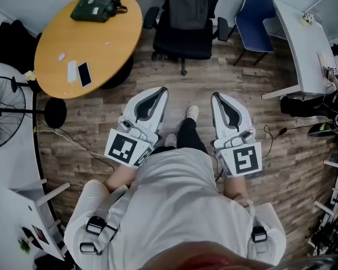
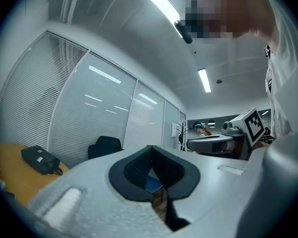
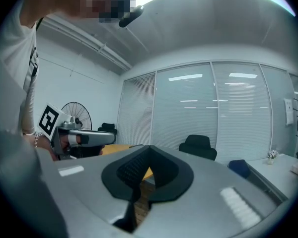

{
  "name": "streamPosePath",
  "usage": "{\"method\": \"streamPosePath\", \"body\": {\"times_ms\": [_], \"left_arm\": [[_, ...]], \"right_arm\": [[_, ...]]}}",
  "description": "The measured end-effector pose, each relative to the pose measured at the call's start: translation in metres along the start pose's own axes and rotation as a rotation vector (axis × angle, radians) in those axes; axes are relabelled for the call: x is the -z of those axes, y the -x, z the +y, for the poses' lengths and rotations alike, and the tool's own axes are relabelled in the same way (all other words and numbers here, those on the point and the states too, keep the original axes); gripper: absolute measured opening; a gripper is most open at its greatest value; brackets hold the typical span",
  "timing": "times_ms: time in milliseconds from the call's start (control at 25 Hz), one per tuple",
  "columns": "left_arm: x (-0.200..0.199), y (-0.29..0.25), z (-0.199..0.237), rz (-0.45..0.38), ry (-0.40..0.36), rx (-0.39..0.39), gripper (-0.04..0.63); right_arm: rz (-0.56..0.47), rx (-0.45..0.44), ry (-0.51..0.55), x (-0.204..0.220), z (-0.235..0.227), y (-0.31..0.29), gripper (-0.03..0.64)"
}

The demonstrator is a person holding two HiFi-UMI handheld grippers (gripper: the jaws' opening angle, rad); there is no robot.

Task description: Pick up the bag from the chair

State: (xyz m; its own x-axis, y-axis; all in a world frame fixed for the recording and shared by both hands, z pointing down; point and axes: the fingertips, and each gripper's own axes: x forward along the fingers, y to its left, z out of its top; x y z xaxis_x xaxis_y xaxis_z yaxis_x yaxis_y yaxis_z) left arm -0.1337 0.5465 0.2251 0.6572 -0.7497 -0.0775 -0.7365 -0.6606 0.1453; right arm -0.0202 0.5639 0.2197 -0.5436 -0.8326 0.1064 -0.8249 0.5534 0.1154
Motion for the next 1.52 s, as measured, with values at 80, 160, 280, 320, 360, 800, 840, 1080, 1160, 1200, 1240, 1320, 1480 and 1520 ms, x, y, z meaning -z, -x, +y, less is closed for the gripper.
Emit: {"method": "streamPosePath", "body": {"times_ms": [80,160,280,320,360,800,840,1080,1160,1200,1240,1320,1480,1520], "left_arm": [[0.0,-0.012,0.003,-0.005,0.002,0.0,0.002],[-0.002,-0.027,0.004,-0.011,-0.002,0.004,0.002],[-0.001,-0.048,0.008,-0.007,-0.01,0.017,0.002],[0.0,-0.056,0.01,-0.005,-0.01,0.02,0.002],[0.001,-0.064,0.011,-0.005,-0.007,0.021,0.002],[0.0,-0.164,0.036,-0.003,0.022,0.01,0.002],[0.0,-0.173,0.039,-0.002,0.023,0.008,0.002],[0.001,-0.229,0.047,0.004,0.014,0.009,0.002],[0.002,-0.247,0.051,0.005,0.01,0.008,0.002],[0.003,-0.256,0.052,0.005,0.008,0.008,0.002],[0.003,-0.265,0.054,0.004,0.007,0.008,0.002],[0.005,-0.282,0.06,0.003,0.004,0.004,0.002],[0.01,-0.318,0.075,0.008,0.0,-0.02,0.002],[0.011,-0.327,0.079,0.009,-0.001,-0.027,0.002]], "right_arm": [[-0.006,0.006,0.005,0.0,-0.011,-0.006,0.005],[-0.013,0.011,0.01,-0.001,-0.025,-0.012,0.005],[-0.015,0.016,0.016,-0.001,-0.044,-0.021,0.005],[-0.017,0.016,0.016,-0.001,-0.051,-0.025,0.005],[-0.018,0.016,0.015,0.0,-0.058,-0.028,0.005],[-0.016,-0.003,0.005,-0.001,-0.141,-0.08,0.005],[-0.017,-0.004,0.006,-0.001,-0.15,-0.084,0.003],[-0.024,-0.01,0.006,-0.001,-0.199,-0.109,0.003],[-0.023,-0.008,0.006,0.002,-0.217,-0.116,0.004],[-0.022,-0.006,0.005,0.004,-0.225,-0.119,0.003],[-0.022,-0.004,0.002,0.005,-0.234,-0.123,0.004],[-0.021,-0.005,-0.001,0.008,-0.25,-0.133,0.003],[-0.012,-0.02,-0.001,0.013,-0.28,-0.151,0.004],[-0.012,-0.023,0.0,0.014,-0.288,-0.155,0.003]]}}
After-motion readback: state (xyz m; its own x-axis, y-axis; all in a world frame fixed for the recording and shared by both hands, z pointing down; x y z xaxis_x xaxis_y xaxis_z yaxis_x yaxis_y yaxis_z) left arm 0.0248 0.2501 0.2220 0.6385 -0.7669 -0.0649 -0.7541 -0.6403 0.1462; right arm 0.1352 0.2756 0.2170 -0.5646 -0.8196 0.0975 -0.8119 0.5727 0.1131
